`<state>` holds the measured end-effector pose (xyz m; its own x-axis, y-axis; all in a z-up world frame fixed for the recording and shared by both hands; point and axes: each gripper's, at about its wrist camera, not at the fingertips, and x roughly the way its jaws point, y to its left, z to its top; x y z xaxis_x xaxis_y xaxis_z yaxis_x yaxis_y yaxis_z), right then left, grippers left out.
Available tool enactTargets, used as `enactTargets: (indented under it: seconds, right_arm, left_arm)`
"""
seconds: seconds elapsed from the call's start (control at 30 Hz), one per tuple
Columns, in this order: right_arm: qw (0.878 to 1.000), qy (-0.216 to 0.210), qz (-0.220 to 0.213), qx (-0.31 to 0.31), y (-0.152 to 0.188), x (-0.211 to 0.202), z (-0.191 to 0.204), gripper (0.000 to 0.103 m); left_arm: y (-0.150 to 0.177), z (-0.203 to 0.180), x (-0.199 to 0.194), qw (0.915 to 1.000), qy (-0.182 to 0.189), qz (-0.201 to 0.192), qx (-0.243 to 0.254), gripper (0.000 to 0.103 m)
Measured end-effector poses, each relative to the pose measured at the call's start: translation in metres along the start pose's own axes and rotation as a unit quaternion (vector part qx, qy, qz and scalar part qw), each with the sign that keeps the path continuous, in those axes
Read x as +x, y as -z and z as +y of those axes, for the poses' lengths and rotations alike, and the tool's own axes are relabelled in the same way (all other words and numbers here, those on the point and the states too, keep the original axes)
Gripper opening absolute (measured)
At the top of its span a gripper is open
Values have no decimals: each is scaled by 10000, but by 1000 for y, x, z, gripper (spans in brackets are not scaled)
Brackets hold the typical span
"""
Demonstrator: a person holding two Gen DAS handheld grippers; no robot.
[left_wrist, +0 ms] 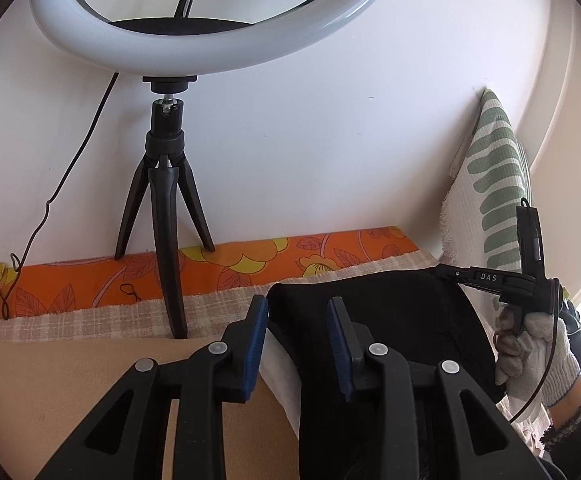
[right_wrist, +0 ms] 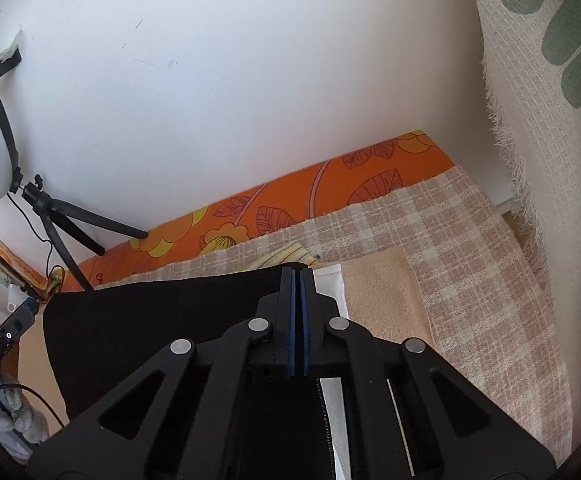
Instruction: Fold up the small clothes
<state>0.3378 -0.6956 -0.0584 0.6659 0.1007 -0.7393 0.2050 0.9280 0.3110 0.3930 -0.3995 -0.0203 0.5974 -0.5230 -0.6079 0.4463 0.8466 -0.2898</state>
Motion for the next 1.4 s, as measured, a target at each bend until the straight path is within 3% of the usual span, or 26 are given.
enactTargets:
  seconds: [0.13, 0.37, 0.5, 0.8, 0.9, 1.07, 1.17, 1.23, 1.4]
  right_arm:
    - [9991, -208, -195, 312, -5, -19, -8, 3]
    - [9984, -171, -510, 178, 0, -76, 7, 10]
    - [9979, 12, -655, 10, 12, -107, 21, 41]
    - [9960, 331, -799, -214, 54, -177, 59, 42]
    - [9953, 277, -914, -173, 71, -199, 69, 55]
    - [9933, 399, -1045, -276, 97, -230, 90, 59]
    - [9912, 437, -1202, -353, 113, -248, 108, 74]
    - [9899, 496, -1275, -379, 124, -258, 117, 81]
    - [9879, 613, -1396, -285, 153, -273, 135, 88]
  left_arm:
    - [5, -3, -12, 9999, -13, 13, 105, 37]
    - [10, -12, -43, 9998, 61, -25, 196, 47]
    - [15, -23, -69, 9993, 87, -98, 339, 54]
    - [32, -40, -139, 9979, 195, -264, 555, 72]
    - [40, -44, -164, 9970, 214, -373, 645, 81]
    - [55, -50, -203, 9941, 197, -548, 915, 94]
    - [66, -51, -222, 9922, 140, -639, 1058, 102]
    - [72, -51, -232, 9916, 139, -632, 1123, 103]
    - [90, -47, -253, 9909, 213, -633, 1172, 103]
